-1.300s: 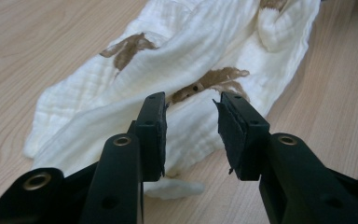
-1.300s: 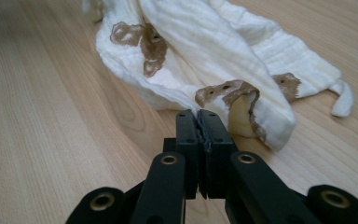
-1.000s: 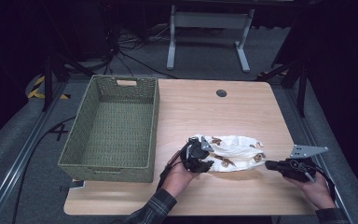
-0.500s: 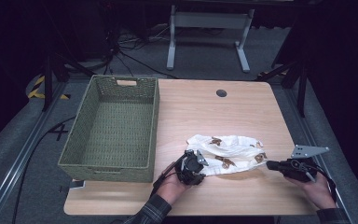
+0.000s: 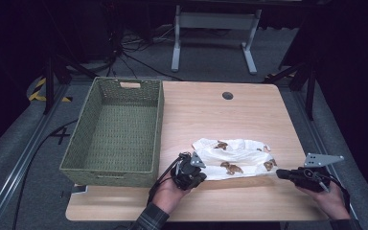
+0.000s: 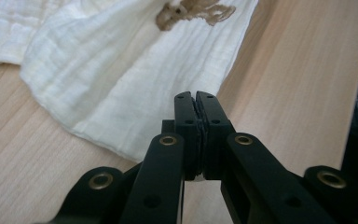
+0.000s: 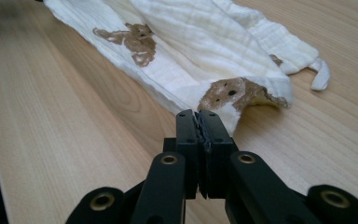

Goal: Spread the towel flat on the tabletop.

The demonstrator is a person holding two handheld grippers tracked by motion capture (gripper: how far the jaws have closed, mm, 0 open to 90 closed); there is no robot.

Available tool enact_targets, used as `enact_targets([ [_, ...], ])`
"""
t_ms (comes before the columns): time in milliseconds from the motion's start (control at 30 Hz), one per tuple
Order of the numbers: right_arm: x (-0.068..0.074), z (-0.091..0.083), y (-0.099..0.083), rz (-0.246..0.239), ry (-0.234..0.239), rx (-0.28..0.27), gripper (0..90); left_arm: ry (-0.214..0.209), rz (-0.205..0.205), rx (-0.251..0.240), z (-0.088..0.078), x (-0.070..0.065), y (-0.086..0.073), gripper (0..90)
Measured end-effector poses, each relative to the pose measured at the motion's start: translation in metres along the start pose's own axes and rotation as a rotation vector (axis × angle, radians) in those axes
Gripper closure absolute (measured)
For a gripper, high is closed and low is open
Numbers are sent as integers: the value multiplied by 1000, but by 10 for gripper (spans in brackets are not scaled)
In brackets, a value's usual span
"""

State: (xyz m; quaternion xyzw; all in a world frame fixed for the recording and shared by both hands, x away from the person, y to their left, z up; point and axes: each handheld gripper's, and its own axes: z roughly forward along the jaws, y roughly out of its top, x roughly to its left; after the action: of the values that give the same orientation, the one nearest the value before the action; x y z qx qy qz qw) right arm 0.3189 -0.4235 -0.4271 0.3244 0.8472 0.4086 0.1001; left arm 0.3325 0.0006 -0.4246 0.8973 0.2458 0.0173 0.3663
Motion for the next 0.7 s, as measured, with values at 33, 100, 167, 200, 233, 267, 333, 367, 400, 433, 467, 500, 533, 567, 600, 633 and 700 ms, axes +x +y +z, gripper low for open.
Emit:
enact_targets([
  [33,2,-1,-1,0,3,0,876,-3,2,-6,-2,-1,-1,882],
  [100,6,-1,-5,0,14,3,876,-17,-8,-10,-5,-4,-6,883],
  [167,11,-1,-9,0,31,13,876,-26,-10,-3,-5,-6,-12,882],
  [200,12,-2,-10,-5,34,16,876,-39,-17,1,-4,-7,-14,882],
  [233,15,-2,-12,-3,41,21,876,-47,-17,6,-4,-9,-18,882],
  [267,17,-2,-14,-8,45,25,876,-58,-19,16,-3,-10,-21,882],
  [333,20,-2,-15,-4,54,30,876,-66,-18,24,-3,-12,-23,882],
  [367,21,-2,-17,-6,58,31,876,-72,-22,26,-2,-14,-26,882],
  [400,24,-2,-19,-5,64,38,876,-74,-18,35,-2,-15,-27,881],
  [433,25,-2,-21,-7,72,43,875,-85,-25,30,-1,-17,-30,878],
  [467,27,-3,-23,-5,78,51,871,-88,-19,28,-1,-17,-31,872],
  [500,28,-2,-25,-4,80,53,859,-75,-17,20,-2,-17,-32,850],
  [533,29,-3,-26,-5,88,54,811,-64,-28,22,-2,-17,-32,789],
  [567,29,-4,-27,-9,91,49,789,-54,-27,8,-3,-15,-31,759],
  [600,29,-5,-27,-6,89,45,759,-49,-35,-3,-4,-13,-31,733],
  [633,28,-7,-27,-3,91,31,742,-34,-37,-9,-5,-10,-29,704],
  [700,26,-9,-24,1,87,5,732,-20,-41,-24,-6,-8,-26,686],
])
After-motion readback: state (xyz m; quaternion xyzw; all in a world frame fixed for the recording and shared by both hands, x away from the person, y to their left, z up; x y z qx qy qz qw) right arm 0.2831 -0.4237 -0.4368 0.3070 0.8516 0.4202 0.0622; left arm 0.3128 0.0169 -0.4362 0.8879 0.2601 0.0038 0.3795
